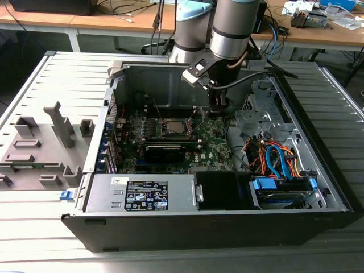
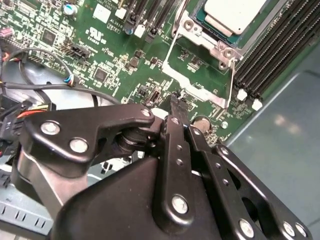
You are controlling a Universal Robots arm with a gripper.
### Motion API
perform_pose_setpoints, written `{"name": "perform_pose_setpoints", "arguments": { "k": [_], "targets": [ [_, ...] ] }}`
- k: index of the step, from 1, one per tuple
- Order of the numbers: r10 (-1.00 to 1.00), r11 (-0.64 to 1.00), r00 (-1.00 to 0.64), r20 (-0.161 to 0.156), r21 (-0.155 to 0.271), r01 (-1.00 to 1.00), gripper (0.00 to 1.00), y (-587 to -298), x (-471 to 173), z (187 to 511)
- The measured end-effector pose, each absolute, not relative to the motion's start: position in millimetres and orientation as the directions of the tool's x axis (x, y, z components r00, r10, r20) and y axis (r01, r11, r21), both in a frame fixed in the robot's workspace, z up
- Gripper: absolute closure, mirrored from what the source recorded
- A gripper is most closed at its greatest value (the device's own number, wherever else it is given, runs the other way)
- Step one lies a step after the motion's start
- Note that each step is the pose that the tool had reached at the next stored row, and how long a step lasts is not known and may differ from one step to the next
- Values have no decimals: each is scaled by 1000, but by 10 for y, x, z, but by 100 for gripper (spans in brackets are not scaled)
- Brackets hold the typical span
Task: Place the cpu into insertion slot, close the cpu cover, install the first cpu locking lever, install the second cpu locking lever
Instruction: 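Close the cpu cover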
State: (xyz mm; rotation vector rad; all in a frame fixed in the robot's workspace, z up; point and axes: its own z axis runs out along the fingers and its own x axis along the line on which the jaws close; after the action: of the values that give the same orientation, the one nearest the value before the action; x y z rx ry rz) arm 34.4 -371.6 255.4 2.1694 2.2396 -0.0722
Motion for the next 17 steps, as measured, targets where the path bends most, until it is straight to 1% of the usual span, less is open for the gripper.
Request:
{"name": "perform_pose_setpoints", "arguments": {
  "k": [6,17],
  "targets": [
    [999,32,-32,-43,-17,999,89,-3712,268,2544],
    [999,32,-32,-42,-17,999,89,-3713,236,2543]
  ]
}}
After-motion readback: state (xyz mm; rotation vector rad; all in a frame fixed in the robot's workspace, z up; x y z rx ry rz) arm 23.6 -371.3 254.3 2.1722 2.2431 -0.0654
